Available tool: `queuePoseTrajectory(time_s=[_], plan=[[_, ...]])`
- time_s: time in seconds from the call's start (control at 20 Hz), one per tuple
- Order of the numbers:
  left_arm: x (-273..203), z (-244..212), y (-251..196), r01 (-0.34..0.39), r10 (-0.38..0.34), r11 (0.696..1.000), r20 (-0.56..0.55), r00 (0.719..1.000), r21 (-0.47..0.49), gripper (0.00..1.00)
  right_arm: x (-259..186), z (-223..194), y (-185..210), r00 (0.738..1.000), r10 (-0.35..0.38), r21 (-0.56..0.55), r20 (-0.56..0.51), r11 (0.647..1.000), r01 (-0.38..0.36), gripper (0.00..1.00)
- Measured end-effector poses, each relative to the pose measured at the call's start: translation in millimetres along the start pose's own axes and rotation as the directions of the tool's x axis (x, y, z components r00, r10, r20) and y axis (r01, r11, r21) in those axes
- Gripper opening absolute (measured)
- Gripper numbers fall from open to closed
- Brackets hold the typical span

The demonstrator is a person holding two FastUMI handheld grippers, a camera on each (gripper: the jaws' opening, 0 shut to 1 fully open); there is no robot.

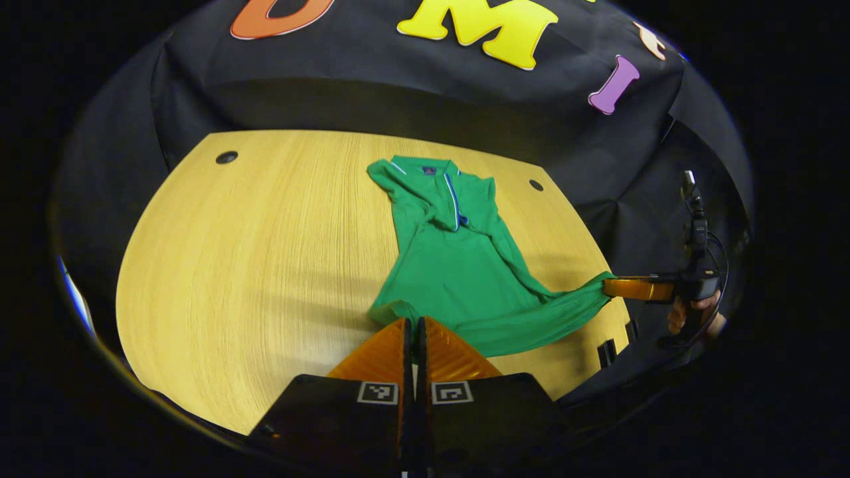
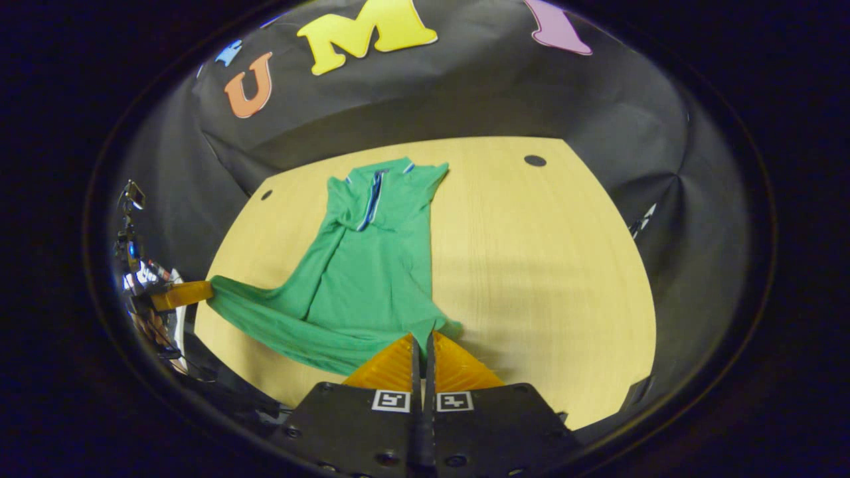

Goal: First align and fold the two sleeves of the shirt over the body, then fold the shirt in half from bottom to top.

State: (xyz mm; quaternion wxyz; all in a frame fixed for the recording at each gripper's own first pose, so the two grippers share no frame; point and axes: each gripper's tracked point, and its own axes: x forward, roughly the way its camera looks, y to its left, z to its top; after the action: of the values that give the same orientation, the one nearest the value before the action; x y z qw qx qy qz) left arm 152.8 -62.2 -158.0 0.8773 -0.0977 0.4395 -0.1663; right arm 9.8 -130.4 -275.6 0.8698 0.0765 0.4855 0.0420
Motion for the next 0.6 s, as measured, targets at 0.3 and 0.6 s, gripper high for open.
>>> queuePoseTrajectory(time_s=[0.3, 0.6], plan=[[35, 89, 7, -0.019, 0.021, 1.000, 0.119, 0.993, -0.020, 0.06, 22, 92, -1, 0.994, 0.017, -0.018, 0.106, 1.000, -0.015, 0.00], [82, 157, 26, -0.041, 0.044, 0.999, 0.167, 0.985, -0.022, 0.05, 62, 180, -2, 0.986, 0.019, -0.038, 0.167, 0.999, -0.013, 0.02]])
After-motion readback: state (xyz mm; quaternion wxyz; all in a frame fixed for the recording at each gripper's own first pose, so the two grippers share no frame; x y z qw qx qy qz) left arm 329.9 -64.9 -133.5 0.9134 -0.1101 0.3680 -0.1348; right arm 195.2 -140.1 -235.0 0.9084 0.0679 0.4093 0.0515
